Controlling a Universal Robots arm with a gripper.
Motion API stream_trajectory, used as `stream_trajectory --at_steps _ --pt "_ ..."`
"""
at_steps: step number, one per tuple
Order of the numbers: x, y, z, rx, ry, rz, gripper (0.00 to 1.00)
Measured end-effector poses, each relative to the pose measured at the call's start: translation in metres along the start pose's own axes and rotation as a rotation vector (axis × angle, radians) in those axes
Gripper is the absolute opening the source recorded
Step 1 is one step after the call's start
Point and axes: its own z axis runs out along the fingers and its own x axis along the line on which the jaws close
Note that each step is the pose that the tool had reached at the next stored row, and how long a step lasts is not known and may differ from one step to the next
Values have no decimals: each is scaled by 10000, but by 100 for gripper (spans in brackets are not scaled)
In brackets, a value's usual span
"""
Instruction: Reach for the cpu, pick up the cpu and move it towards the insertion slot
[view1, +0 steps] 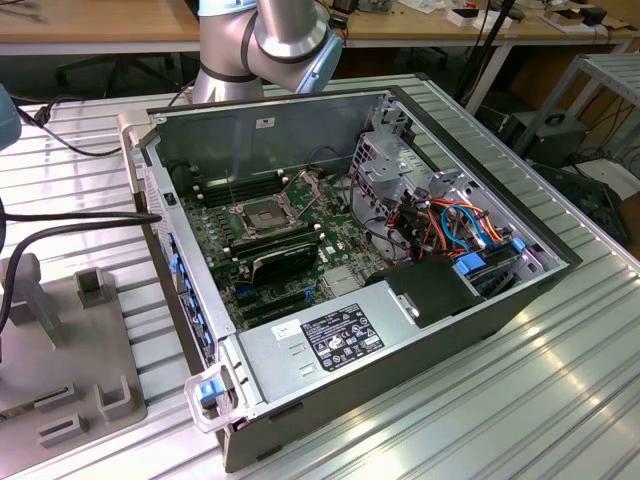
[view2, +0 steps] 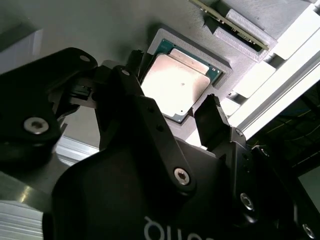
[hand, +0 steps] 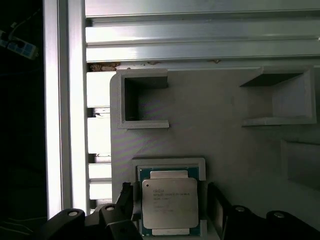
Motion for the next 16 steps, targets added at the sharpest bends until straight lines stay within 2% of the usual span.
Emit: stream_trajectory --at_steps 5,6,16 --pt "0 0 -1 0 0 1 68" --pt "0 0 -2 1 0 0 61" --pt "0 1 -14 0 0 0 61"
